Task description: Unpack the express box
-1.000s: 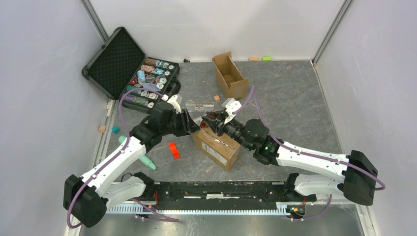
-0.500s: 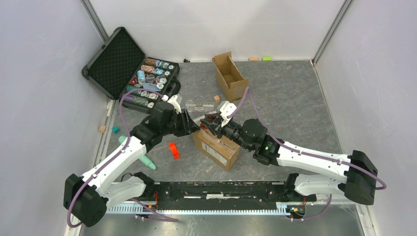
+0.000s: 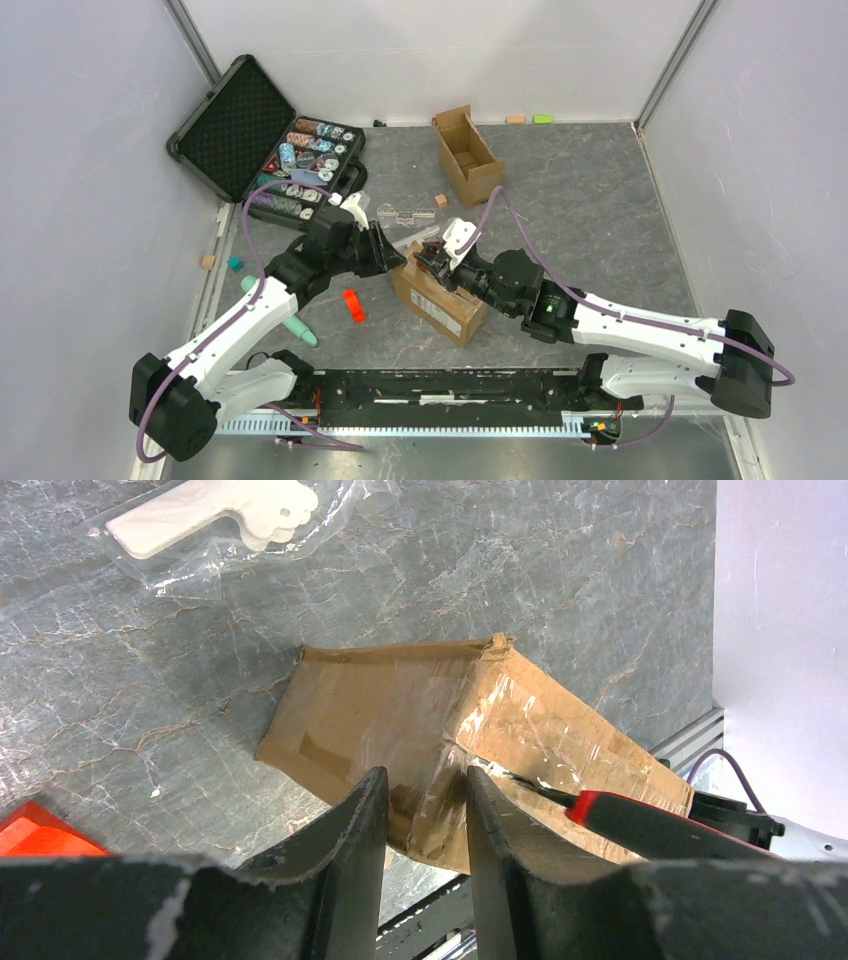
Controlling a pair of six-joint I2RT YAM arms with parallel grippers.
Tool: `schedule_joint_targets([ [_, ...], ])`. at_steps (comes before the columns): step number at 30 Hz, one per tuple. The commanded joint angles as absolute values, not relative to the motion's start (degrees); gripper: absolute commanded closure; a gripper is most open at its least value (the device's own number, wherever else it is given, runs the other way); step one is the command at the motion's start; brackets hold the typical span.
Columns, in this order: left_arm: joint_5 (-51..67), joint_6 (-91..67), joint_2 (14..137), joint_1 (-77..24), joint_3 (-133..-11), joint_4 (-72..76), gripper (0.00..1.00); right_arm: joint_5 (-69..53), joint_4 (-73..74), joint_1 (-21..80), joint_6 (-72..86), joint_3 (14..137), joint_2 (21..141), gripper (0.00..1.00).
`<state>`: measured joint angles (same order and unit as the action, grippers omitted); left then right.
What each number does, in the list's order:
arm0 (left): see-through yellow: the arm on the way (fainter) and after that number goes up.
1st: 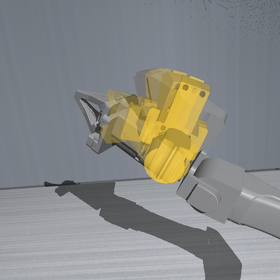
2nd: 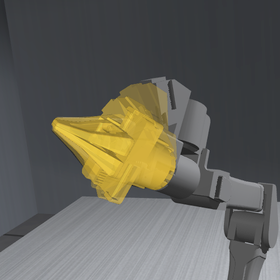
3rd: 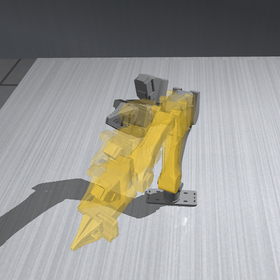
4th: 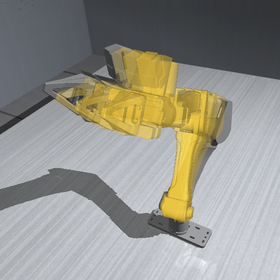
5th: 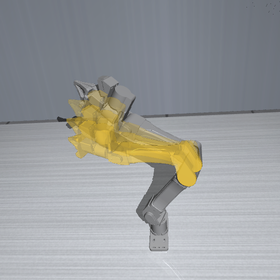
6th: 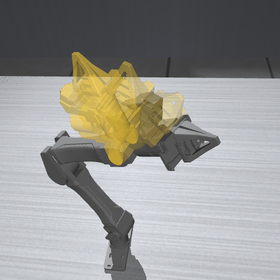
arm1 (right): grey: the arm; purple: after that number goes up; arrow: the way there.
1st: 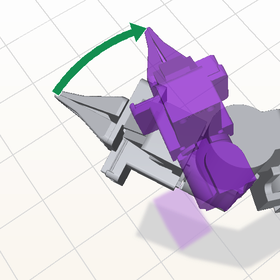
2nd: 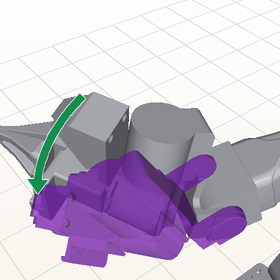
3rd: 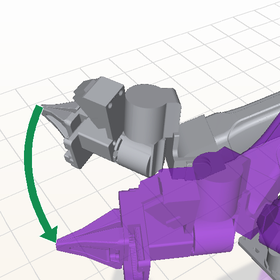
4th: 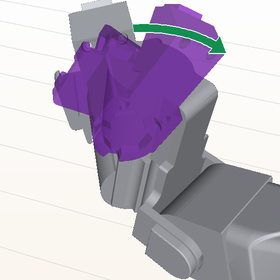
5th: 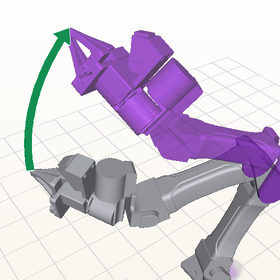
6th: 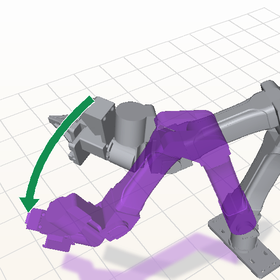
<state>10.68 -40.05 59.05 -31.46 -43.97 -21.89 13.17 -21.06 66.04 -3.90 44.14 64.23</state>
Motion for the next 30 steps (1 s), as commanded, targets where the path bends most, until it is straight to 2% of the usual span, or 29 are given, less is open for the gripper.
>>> schedule_joint_targets([
  [1,7.8,-41.1,60.0,-31.3,-42.9,-26.1,0.61,15.0,-13.5,66.8,-5.1,43.5,63.0,1.0],
  [23,0.8,-40.8,60.3,-29.3,-41.4,-27.8,0.61,16.0,-0.4,67.0,-0.1,40.2,52.1,1.0],
  [30,-1.3,-38.8,60.7,-25.7,-44.0,-27.3,0.61,20.5,-8.9,66.9,0.5,36.5,52.3,1.0],
])
